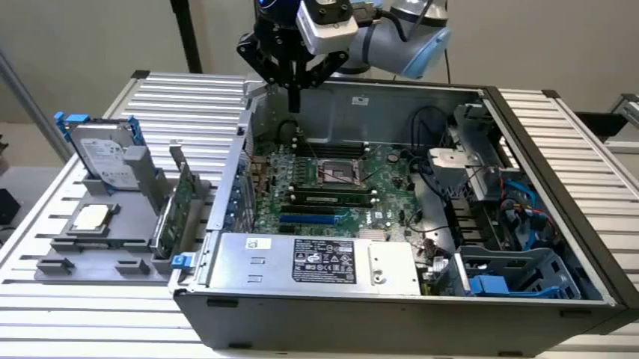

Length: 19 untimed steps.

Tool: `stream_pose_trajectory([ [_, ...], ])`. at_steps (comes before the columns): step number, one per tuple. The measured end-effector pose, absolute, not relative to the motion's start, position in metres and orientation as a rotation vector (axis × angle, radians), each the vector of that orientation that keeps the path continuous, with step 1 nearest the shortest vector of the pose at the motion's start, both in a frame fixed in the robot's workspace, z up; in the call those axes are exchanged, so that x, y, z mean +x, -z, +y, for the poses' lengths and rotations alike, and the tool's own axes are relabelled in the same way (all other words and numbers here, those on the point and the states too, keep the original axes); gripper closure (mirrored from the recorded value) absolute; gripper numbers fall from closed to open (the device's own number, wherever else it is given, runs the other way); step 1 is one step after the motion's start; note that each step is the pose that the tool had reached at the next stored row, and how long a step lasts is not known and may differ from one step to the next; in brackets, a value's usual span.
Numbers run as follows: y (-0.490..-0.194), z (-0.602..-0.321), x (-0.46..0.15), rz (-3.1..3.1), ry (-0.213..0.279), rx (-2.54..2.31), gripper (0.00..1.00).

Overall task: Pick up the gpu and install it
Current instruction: 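Reach for the gpu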

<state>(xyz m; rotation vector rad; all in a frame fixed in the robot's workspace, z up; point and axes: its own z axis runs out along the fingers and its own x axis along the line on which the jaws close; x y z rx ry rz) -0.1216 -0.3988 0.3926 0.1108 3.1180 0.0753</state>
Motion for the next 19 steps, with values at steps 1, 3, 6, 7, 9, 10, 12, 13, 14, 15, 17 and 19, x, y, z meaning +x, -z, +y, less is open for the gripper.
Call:
stream_pose_trajectory([
  [1, -0.393, -0.399, -0.124, 3.118, -0.075, 0.111, 1.0],
  [3, -0.393, -0.402, -0.128, 3.118, -0.075, 0.111, 1.0],
  [6, -0.393, -0.407, -0.139, 3.118, -0.075, 0.11, 1.0],
  [7, -0.393, -0.408, -0.143, 3.118, -0.075, 0.111, 1.0],
  [9, -0.393, -0.412, -0.152, 3.118, -0.075, 0.11, 1.0],
  [10, -0.393, -0.413, -0.157, 3.118, -0.075, 0.11, 1.0],
  [12, -0.393, -0.416, -0.166, 3.118, -0.075, 0.111, 1.0],
  [13, -0.393, -0.417, -0.17, 3.118, -0.075, 0.11, 1.0],
  [14, -0.393, -0.418, -0.175, 3.118, -0.075, 0.11, 1.0],
  [15, -0.393, -0.419, -0.18, 3.118, -0.075, 0.11, 1.0],
  [17, -0.393, -0.421, -0.189, 3.118, -0.075, 0.111, 1.0],
  [19, -0.393, -0.424, -0.198, 3.117, -0.075, 0.11, 1.0],
])
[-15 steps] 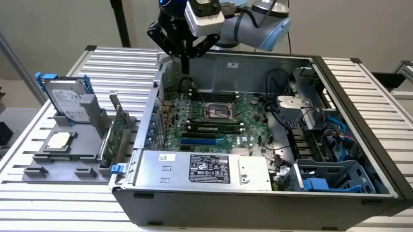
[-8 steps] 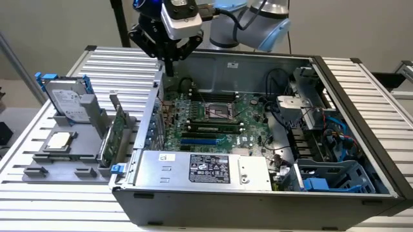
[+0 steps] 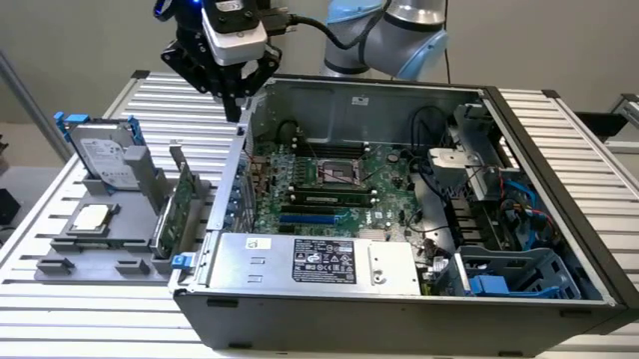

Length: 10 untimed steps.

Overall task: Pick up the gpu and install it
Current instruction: 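Reach for the gpu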

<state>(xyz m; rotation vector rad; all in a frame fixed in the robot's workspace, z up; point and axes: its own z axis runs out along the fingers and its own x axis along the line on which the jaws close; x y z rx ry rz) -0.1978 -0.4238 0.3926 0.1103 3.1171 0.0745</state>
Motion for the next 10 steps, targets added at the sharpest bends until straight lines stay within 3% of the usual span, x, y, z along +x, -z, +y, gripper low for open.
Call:
stream_pose_trajectory([
  [10, -0.392, -0.437, -0.239, 3.116, -0.073, 0.11, 1.0],
])
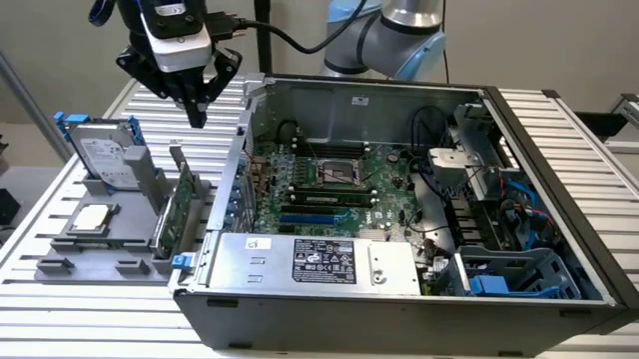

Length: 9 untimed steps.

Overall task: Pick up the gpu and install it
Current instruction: 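Reach for the gpu, then pick up the gpu and move the gpu toward the slot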

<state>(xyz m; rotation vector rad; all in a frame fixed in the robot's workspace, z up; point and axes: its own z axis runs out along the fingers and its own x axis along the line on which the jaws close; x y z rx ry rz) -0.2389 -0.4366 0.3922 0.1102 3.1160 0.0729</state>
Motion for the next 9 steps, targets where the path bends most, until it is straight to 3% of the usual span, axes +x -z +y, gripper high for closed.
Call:
stream_pose_trajectory([
  [9, -0.389, -0.447, -0.261, 3.116, -0.07, 0.11, 1.0],
])
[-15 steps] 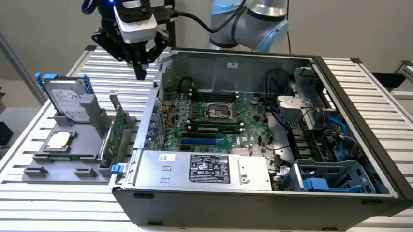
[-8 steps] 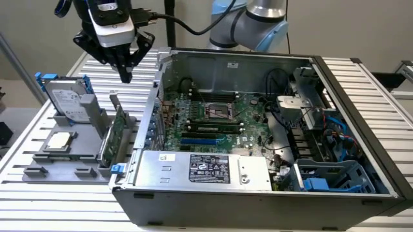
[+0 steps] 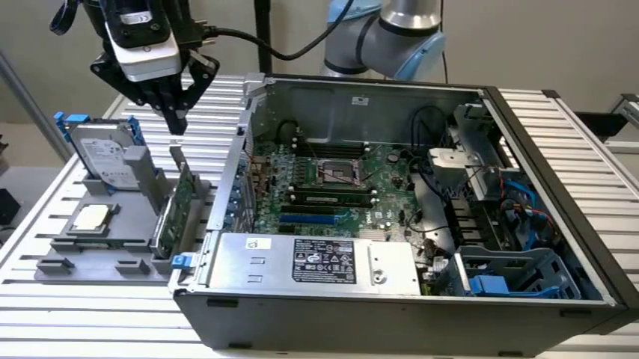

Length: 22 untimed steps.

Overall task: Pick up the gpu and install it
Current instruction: 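Pick up the gpu and move the gpu toward the slot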

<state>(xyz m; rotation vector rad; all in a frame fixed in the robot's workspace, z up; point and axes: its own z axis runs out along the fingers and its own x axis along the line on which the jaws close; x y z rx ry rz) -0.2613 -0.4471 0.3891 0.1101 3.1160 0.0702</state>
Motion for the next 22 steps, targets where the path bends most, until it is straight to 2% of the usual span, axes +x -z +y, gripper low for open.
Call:
stream_pose_trajectory([
  [12, -0.377, -0.454, -0.308, 3.116, -0.07, 0.11, 1.0],
  [22, -0.377, -0.454, -0.309, 3.116, -0.065, 0.11, 1.0],
])
